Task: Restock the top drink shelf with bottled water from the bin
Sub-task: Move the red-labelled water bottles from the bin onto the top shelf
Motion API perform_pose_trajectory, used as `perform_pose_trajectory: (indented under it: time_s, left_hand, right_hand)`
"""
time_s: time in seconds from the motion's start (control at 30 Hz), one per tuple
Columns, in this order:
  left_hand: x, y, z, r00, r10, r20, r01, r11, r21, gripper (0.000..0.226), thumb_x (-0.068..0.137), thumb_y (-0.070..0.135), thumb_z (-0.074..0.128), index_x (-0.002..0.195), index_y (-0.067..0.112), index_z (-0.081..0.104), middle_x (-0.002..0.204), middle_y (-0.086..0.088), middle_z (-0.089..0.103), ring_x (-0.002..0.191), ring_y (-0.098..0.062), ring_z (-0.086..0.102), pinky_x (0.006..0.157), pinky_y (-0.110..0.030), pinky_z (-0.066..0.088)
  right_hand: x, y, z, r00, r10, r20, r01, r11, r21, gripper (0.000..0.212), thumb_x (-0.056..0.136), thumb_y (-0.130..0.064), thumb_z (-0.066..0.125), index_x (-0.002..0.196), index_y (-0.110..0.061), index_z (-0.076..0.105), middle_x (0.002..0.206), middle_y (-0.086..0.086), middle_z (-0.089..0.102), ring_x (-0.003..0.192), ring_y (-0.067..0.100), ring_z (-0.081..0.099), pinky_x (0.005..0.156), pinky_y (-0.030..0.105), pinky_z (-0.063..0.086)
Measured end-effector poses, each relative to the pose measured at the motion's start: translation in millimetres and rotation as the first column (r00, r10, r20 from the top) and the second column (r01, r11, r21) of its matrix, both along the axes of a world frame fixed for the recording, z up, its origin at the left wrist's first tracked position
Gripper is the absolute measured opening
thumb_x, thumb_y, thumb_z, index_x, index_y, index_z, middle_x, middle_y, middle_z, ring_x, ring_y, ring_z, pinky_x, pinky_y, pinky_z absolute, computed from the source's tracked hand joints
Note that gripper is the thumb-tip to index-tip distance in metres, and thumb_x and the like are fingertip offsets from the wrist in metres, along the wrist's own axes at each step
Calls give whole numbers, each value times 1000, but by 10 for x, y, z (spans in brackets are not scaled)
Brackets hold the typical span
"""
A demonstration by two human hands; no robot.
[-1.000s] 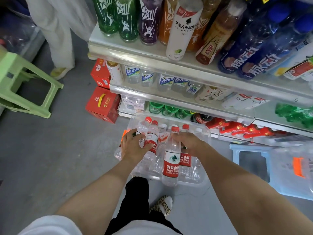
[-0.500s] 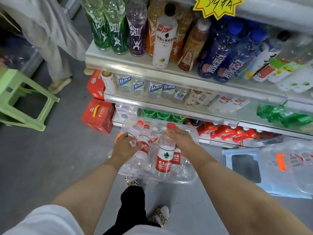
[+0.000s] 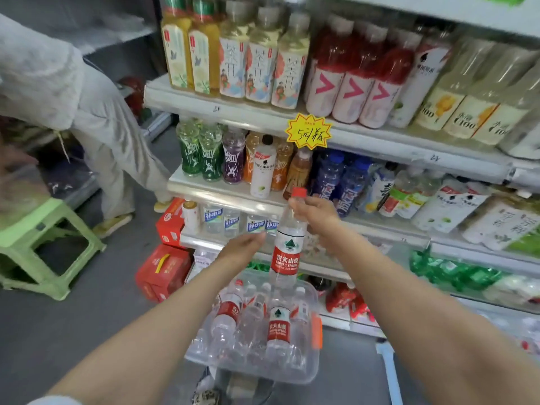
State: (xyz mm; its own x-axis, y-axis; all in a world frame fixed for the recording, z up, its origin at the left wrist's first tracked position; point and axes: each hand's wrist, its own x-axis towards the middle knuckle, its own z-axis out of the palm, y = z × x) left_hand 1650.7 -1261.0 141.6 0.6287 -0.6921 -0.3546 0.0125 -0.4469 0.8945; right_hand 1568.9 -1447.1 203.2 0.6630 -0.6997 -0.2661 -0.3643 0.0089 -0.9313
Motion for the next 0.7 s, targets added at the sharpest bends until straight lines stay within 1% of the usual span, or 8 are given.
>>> perform_pose_trajectory:
  time_s: [0.07,0.13,0.3,0.4,0.43,0.53,0.63,0.7]
  left_hand:
    - [8,-126,327,1000,-8,-13,6,994,-106,86,68,89,47,135,34,55,138,6,59,124,-15,55,109,-46,41]
    - [40,-246,659,999,-21,-36,13,977,-212,83,71,84,45,136,34,54,139,4,59,121,-13,57,110,-46,41]
    - [181,-440,1537,993,-101,67,120,902,-415,53,65,97,40,100,66,63,101,36,68,94,15,64,80,-18,48]
    - [327,-548,2057,991,-104,89,136,839,-527,58,69,89,41,110,54,63,100,30,69,93,12,65,72,-12,50]
    - [393,-586,2225,992,-95,87,128,822,-555,59,69,85,41,112,50,61,104,29,68,95,11,65,74,-16,51]
    - [615,-656,2703,985,-102,140,167,776,-608,56,66,87,36,106,56,62,108,30,65,103,12,60,85,-22,46]
    - [896,-690,3139,970,-107,219,225,736,-638,70,66,95,35,120,54,54,117,30,61,113,11,55,92,-22,44]
    - [1089,-733,3410,958,-92,272,256,706,-660,71,70,89,32,129,52,47,116,32,59,109,13,56,89,-16,45]
  right_hand:
    - [86,-66,459,996,-12,83,20,996,-90,45,83,-41,83,119,-18,73,115,3,74,109,26,68,99,46,54]
    - [159,-146,922,989,-1,147,26,986,-167,36,83,-41,82,111,-18,77,108,3,76,107,26,69,99,47,55]
    - [331,-308,2016,955,51,292,52,942,-332,19,82,-41,83,88,-23,80,88,-6,79,93,17,73,90,41,58]
    - [440,-331,2623,924,78,375,87,911,-404,18,80,-39,85,83,-22,82,84,-4,79,90,20,73,85,39,57]
    - [482,-335,2821,914,82,396,98,906,-412,18,79,-38,86,84,-21,82,84,-4,79,88,18,75,83,36,59]
    - [611,-323,3405,882,99,461,126,892,-433,18,77,-38,88,85,-24,80,77,-9,78,69,7,72,60,22,55]
    - [779,-295,3927,853,167,495,96,882,-462,35,79,-37,85,107,-17,78,100,-2,77,90,14,71,66,28,55]
    - [926,-286,4230,826,195,529,94,877,-471,30,81,-33,85,104,-15,78,102,1,78,93,18,72,71,32,59]
